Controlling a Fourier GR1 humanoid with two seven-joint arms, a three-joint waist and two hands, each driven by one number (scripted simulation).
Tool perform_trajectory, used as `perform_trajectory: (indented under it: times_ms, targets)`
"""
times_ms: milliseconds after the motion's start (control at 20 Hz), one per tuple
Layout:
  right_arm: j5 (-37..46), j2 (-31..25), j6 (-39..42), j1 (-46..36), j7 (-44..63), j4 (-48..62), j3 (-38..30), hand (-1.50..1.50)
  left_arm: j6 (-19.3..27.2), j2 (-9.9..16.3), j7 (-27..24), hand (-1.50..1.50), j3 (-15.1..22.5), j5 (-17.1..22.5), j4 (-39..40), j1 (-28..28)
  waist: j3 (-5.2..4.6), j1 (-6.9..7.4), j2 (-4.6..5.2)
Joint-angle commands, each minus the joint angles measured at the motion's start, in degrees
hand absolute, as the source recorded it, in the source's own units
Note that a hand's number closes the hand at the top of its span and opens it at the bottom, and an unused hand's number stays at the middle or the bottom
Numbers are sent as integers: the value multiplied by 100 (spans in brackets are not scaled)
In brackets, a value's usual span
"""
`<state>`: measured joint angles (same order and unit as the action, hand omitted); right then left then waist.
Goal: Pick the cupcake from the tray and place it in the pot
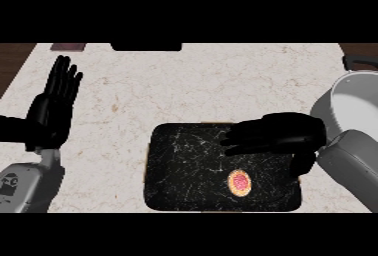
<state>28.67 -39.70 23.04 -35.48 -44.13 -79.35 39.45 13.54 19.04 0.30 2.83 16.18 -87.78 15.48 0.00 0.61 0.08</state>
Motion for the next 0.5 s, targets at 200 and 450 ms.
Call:
perform_trajectory:
  times_ms: [200, 450]
  targets:
    - [403, 324, 69, 357, -575, -99, 35, -150, -237, -120, -93, 0, -198, -39, 366, 224, -2, -79, -6]
    - [662, 387, -13, 768, -374, -510, 22, -150, -422, 32, 21, 0, -377, -47, 41, -64, -1, -66, -20]
